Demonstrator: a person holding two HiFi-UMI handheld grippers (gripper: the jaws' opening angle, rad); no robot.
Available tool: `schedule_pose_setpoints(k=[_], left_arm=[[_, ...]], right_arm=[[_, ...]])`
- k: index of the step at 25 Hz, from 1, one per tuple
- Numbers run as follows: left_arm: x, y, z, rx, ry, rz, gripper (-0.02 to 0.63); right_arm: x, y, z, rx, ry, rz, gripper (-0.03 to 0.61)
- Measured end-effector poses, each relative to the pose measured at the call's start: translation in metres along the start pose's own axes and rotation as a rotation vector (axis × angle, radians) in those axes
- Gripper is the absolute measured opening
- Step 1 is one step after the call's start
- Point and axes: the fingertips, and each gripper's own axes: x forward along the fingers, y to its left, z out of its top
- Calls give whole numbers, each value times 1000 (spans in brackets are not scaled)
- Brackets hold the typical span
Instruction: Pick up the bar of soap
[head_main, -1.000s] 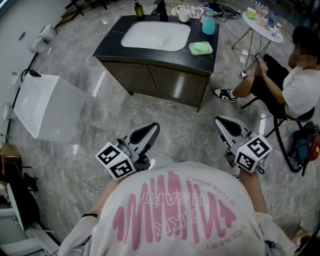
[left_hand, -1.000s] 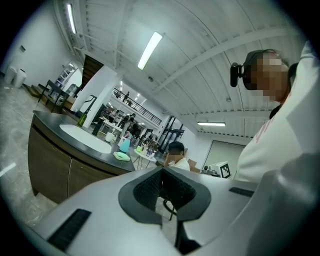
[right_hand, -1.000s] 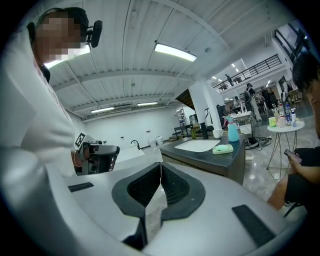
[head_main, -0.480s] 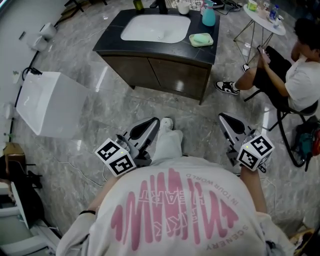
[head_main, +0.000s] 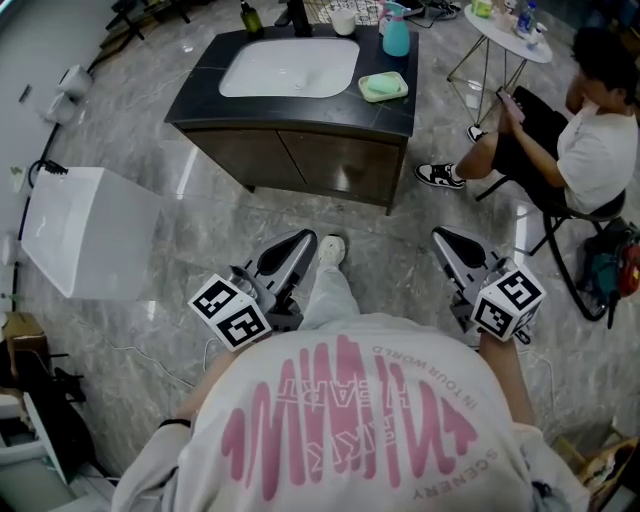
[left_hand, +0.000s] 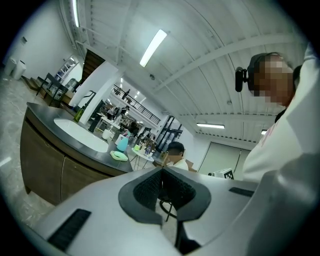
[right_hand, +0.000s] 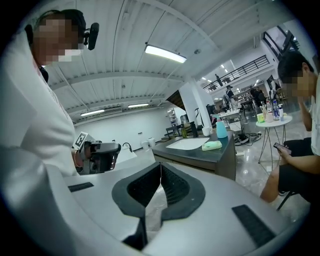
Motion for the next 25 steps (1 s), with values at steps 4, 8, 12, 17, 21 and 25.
schedule_pose_setpoints(k=[4,8,12,17,21,25], left_arm=[[12,14,0,-4,37,-33,11],[27,43,13,-38,43,-48,11],[52,70,34,-45,44,-76,11],[92,106,55,-65,55,-126,11],[116,132,70,-78,76,-161,11],[141,158,90,-72,94,-186,11]], right_arm=[[12,-12,5,3,-11,-23,12],[34,-27,15,-1,-8,-60,12],[49,-46,32,28,-37,-116,12],[77,-73,51,6,-18,-157,12],[99,-91,62,9,-5,-194,12],[121,-109,74,23,-2,-233,12]])
